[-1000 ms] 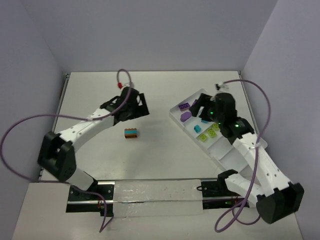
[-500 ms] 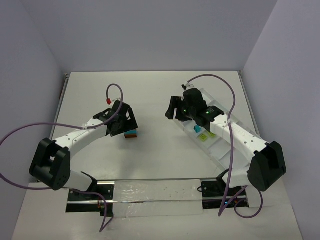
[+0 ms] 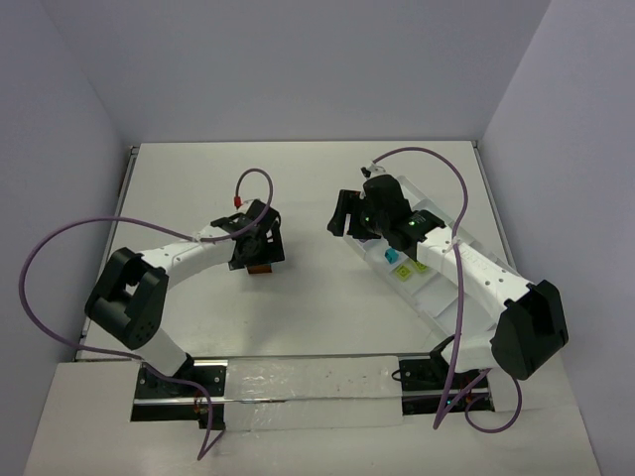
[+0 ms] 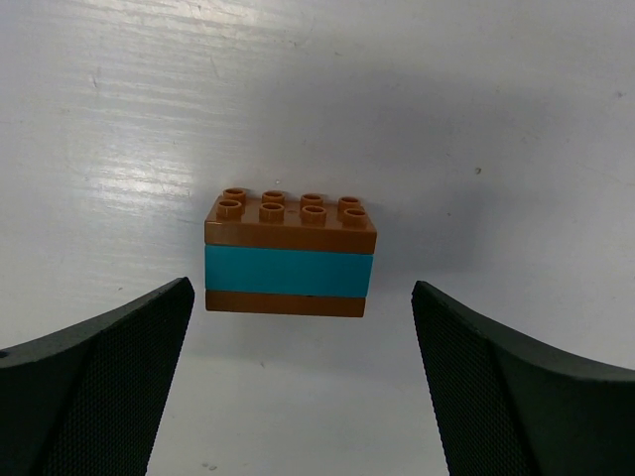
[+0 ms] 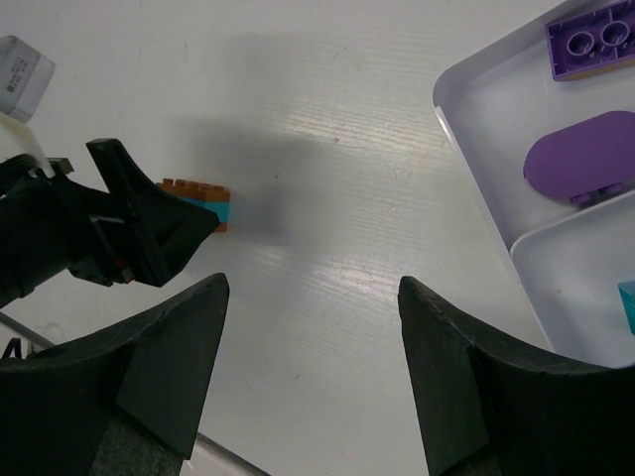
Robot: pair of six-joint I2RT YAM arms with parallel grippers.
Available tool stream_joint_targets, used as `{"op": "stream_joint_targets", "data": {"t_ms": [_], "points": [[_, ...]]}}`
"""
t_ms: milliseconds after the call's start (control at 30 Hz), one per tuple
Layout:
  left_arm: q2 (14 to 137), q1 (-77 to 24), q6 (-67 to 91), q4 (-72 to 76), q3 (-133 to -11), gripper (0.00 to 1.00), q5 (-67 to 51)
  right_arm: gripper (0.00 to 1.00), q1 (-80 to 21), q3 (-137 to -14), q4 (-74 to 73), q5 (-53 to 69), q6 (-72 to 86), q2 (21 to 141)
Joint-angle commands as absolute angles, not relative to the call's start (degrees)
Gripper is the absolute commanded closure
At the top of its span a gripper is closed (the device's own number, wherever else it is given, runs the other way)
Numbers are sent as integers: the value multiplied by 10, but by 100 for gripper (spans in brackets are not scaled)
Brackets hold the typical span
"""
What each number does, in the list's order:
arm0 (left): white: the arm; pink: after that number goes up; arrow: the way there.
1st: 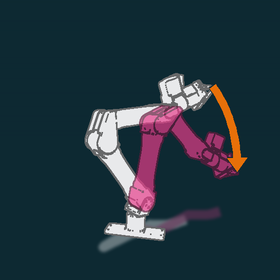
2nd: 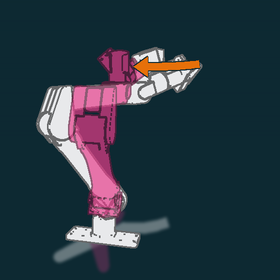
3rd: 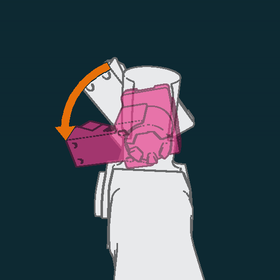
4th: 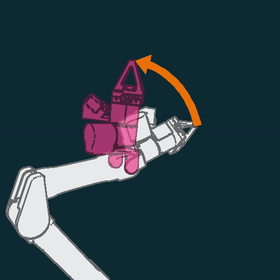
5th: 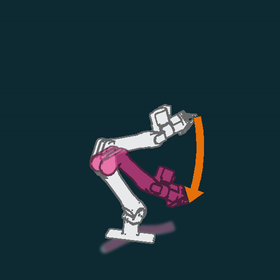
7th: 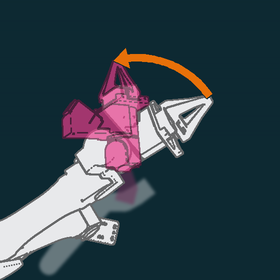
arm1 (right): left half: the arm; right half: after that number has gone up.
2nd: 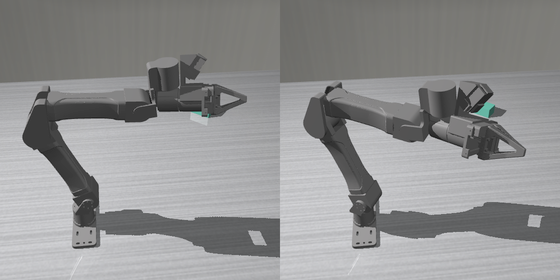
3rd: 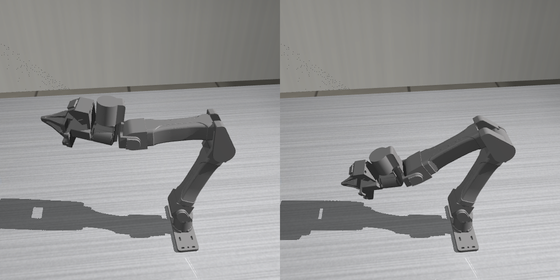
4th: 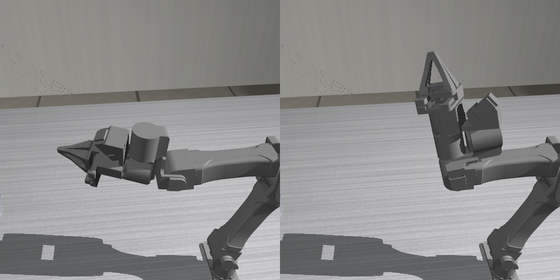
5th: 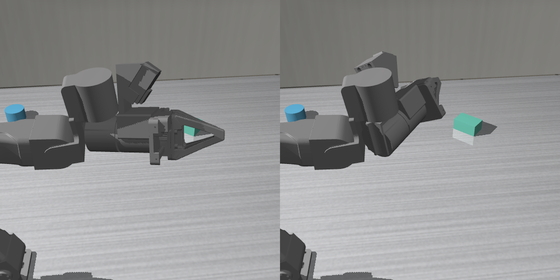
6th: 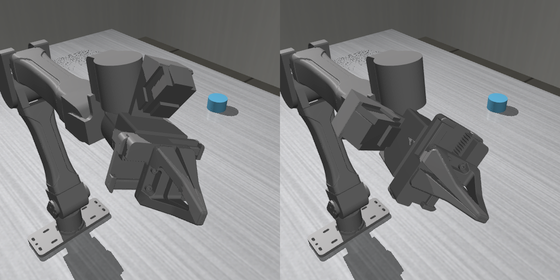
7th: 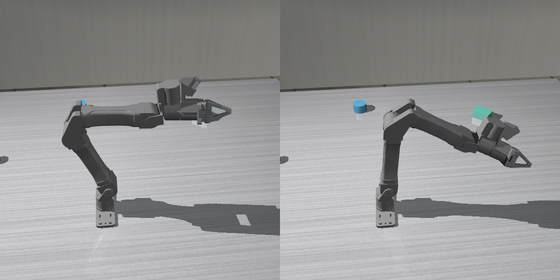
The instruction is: Sort the legos into containers by color
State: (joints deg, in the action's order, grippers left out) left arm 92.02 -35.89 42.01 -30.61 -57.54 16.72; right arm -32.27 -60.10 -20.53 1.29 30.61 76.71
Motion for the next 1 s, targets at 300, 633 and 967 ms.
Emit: {"op": "stream_joint_targets", "data": {"t_ms": [300, 633, 967], "points": [[959, -366, 397, -281, -598, 10, 184, 23, -327, -611, -184, 4, 311, 748], [959, -368, 396, -264, -599, 23, 162, 23, -327, -609, -184, 4, 312, 750], [961, -370, 403, -269, -601, 51, 168, 23, -327, -608, -188, 1, 313, 746]]}}
